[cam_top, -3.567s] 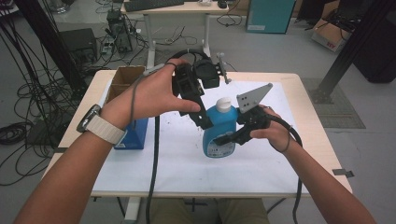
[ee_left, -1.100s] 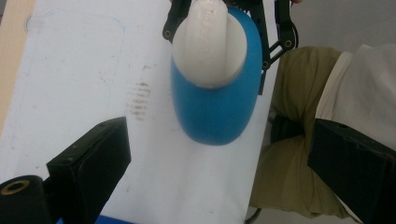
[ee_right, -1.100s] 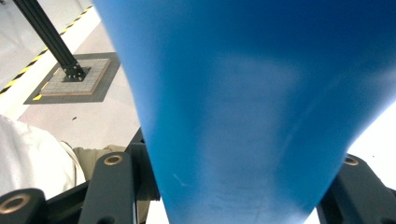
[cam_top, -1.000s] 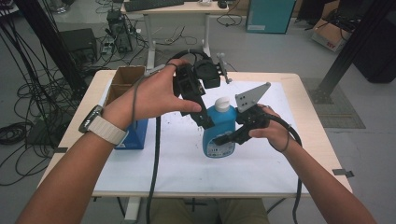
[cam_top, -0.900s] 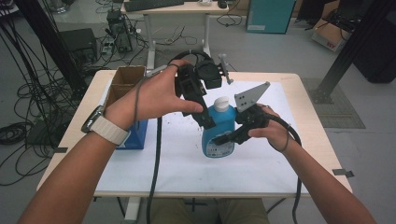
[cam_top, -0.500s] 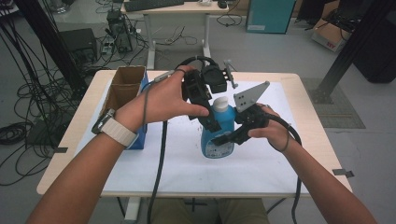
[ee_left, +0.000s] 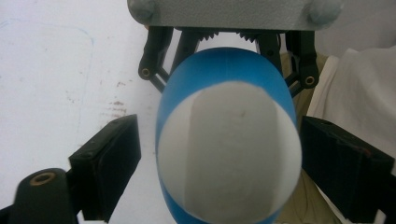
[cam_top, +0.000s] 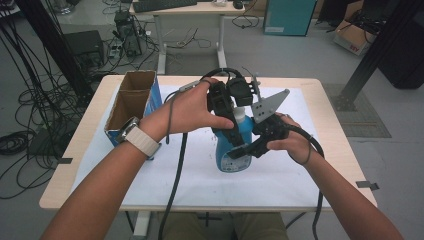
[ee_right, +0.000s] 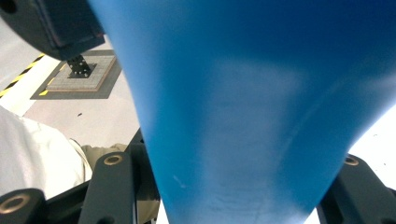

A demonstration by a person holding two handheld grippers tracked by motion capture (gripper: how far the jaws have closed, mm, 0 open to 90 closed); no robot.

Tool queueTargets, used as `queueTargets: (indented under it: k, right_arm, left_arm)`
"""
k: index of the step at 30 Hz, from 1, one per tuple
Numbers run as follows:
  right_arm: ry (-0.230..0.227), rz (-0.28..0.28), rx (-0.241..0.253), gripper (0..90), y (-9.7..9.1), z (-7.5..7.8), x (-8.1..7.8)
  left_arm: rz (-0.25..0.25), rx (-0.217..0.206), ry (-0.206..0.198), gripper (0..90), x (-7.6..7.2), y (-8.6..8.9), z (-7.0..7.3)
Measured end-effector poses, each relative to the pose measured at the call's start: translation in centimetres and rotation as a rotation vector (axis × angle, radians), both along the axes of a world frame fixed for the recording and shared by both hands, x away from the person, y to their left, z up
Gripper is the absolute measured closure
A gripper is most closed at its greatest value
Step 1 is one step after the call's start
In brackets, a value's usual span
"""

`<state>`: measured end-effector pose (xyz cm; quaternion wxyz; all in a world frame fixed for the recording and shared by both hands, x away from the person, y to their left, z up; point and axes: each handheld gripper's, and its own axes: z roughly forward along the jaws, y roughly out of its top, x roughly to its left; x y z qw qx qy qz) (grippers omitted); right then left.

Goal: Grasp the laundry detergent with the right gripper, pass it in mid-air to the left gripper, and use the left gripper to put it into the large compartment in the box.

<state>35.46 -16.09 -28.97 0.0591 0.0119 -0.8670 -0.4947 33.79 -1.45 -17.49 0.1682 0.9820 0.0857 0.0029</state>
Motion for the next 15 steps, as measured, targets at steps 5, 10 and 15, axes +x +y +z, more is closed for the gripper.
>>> queueTargets:
  k: [5, 10, 15]
  right_arm:
    - [0.004, -0.002, 0.003, 43.4, -0.08, -0.12, -0.02]
    - [0.008, 0.003, 0.000, 43.3, -0.05, -0.13, -0.09]
    - [0.013, 0.005, 0.000, 43.4, -0.05, -0.13, -0.12]
  left_arm:
    - [0.000, 0.008, 0.014, 19.0, 0.07, -0.16, -0.25]
    - [-0.006, 0.008, 0.028, 24.9, 0.25, -0.20, -0.36]
    - [-0.028, -0.002, 0.027, 31.2, 0.55, -0.13, -0.51]
